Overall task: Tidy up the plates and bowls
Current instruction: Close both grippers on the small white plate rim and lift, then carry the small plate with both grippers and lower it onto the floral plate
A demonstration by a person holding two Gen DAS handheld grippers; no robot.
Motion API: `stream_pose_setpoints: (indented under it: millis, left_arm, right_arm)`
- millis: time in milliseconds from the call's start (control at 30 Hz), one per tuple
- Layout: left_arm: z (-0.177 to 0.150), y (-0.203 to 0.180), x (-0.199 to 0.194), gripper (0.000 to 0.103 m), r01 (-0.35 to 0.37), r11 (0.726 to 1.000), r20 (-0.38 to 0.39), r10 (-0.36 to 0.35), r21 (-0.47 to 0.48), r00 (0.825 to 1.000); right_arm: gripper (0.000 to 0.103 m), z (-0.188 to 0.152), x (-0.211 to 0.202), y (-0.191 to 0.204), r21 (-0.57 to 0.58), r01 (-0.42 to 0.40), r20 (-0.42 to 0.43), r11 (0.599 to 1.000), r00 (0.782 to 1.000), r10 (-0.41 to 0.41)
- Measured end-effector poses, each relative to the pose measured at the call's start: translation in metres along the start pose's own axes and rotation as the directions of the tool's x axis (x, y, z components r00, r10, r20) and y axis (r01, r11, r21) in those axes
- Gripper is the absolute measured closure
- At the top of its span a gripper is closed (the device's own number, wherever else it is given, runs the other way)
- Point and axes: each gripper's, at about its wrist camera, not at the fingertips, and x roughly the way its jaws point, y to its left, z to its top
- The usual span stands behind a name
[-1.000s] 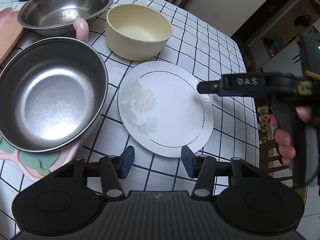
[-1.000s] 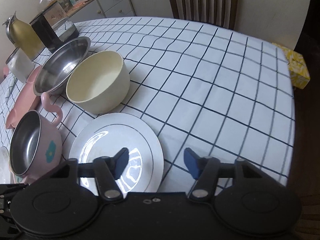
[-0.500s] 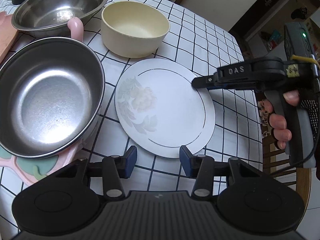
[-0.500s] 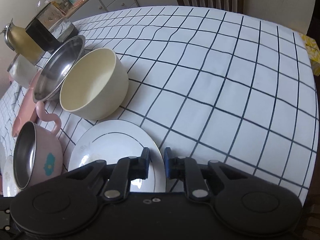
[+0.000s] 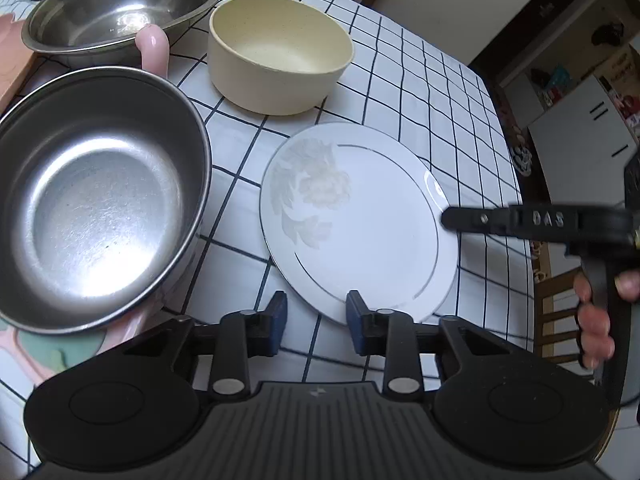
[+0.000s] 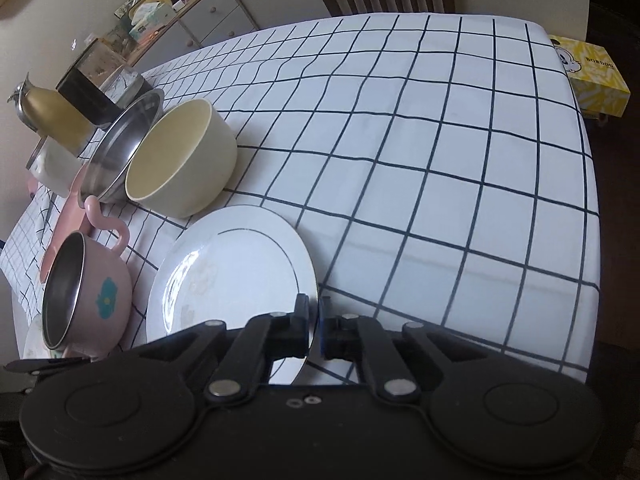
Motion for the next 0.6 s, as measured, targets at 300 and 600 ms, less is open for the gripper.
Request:
stream_pose_setpoints:
  millis: [300, 600]
  left_arm:
    - [0.013, -0.002, 0.007, 0.074, 0.011, 1.000, 0.016, -0.011, -0.016, 1.000]
    - [0.027, -0.007, 0.017, 0.083, -0.005, 1.000, 0.040, 0.006, -0.021, 0.999]
  right_arm:
    - [0.098, -0.011, -0.015, -0.015, 0.017, 0.016, 0.007, 1.000, 1.000, -0.016]
    - [0.081, -0.007, -0.011, -0.022, 0.035, 0.055, 0.008, 0.998, 0.998, -0.055]
